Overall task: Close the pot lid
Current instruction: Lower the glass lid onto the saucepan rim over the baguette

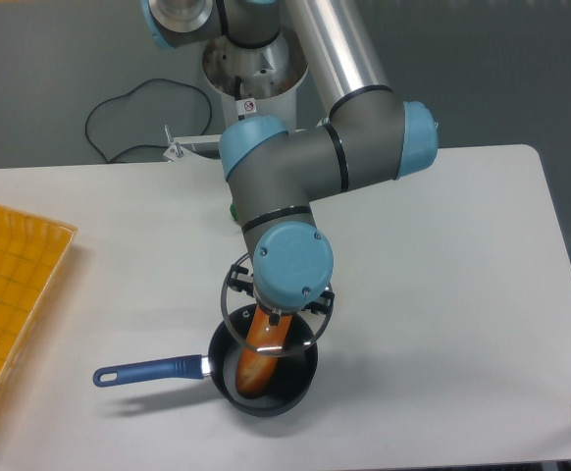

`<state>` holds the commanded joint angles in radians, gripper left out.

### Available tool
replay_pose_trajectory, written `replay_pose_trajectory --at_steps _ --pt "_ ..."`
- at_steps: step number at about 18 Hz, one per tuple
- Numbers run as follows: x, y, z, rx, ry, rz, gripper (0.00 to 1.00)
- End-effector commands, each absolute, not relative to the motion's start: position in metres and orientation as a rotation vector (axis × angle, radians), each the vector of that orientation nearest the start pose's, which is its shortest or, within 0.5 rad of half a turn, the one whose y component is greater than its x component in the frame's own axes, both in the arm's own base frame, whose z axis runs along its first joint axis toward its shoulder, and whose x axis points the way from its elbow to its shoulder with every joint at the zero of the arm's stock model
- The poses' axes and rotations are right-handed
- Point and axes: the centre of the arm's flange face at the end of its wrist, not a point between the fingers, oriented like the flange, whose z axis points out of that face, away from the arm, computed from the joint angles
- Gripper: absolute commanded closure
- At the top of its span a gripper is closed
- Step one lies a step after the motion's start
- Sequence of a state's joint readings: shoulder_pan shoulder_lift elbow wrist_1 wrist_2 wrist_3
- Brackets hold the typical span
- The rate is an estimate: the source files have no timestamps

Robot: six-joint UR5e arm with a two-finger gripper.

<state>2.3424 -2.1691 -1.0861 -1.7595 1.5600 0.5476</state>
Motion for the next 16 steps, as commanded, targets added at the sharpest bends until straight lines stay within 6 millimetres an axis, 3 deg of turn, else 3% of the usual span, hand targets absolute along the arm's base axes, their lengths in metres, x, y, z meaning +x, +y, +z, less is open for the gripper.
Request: replay_pose_trajectory --at_steps 5,13,16 --pt "-0.386 0.590 0.349 -3.335 -0.378 -0.326 0.52" --pt "-0.384 0.583 0.335 -3.391 -0.375 -0.341 0.52" --pt "-0.386 0.583 0.346 -3.403 -0.374 -0.369 0.52"
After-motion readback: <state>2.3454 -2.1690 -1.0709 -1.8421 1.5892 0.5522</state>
